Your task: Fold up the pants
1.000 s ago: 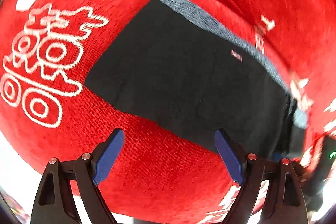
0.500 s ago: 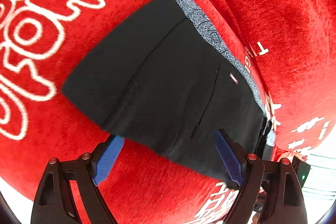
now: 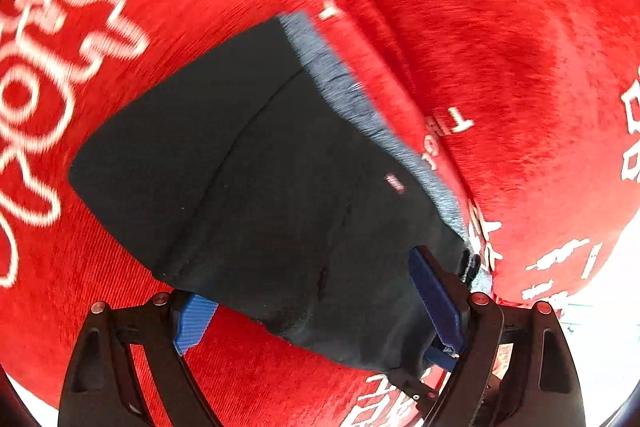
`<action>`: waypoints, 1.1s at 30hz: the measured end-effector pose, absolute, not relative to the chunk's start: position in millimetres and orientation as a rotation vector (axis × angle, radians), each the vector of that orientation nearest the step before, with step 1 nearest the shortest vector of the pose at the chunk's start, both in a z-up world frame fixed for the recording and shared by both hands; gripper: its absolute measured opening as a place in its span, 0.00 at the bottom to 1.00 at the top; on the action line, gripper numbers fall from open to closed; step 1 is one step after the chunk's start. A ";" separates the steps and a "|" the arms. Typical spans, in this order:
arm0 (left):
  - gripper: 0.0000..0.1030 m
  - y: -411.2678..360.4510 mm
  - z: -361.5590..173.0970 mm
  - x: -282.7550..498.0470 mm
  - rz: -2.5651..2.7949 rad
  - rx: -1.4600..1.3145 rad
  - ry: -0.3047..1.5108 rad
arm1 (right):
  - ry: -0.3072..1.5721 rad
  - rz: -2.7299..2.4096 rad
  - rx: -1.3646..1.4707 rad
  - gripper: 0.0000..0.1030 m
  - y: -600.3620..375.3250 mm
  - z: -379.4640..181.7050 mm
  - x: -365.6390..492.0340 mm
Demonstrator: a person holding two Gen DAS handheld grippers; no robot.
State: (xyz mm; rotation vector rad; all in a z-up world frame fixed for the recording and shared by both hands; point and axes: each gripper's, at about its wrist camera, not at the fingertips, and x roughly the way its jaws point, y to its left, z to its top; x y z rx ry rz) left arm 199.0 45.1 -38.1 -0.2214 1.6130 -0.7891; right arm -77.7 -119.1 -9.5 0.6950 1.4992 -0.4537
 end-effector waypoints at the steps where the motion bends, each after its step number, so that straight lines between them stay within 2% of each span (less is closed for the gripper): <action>1: 0.86 42.1 -39.5 199.6 -0.773 -0.208 1.613 | 1.503 -0.451 0.692 0.89 -118.1 -10.1 -77.1; 3: 0.85 36.0 -49.5 201.2 -0.700 -0.145 1.624 | 1.520 -0.440 0.674 0.89 -116.3 -11.2 -75.3; 7: 0.48 25.3 -55.8 198.3 -0.593 0.034 1.569 | 1.533 -0.406 0.673 0.89 -120.6 -2.6 -70.8; 10: 0.39 16.4 -38.6 189.3 -0.609 0.155 1.472 | 1.465 -0.406 0.670 0.89 -130.5 21.1 -67.4; 15: 0.36 -21.5 -9.0 134.5 -0.657 0.606 1.124 | 1.360 -0.316 0.735 0.89 -161.4 59.3 -37.8; 18: 0.36 -29.2 -4.8 115.3 -0.662 0.747 1.003 | 1.347 -0.215 0.772 0.89 -177.0 69.7 7.9; 24: 0.36 -39.9 -8.9 106.4 -0.643 0.801 0.942 | 1.438 0.069 0.793 0.89 -158.7 57.4 127.7; 29: 0.36 -34.4 -8.5 95.6 -0.652 0.879 0.852 | 1.556 0.242 0.766 0.89 -118.0 35.5 190.6; 33: 0.36 -33.9 -6.5 95.4 -0.657 0.885 0.839 | 1.687 0.273 0.731 0.89 -95.9 6.9 209.6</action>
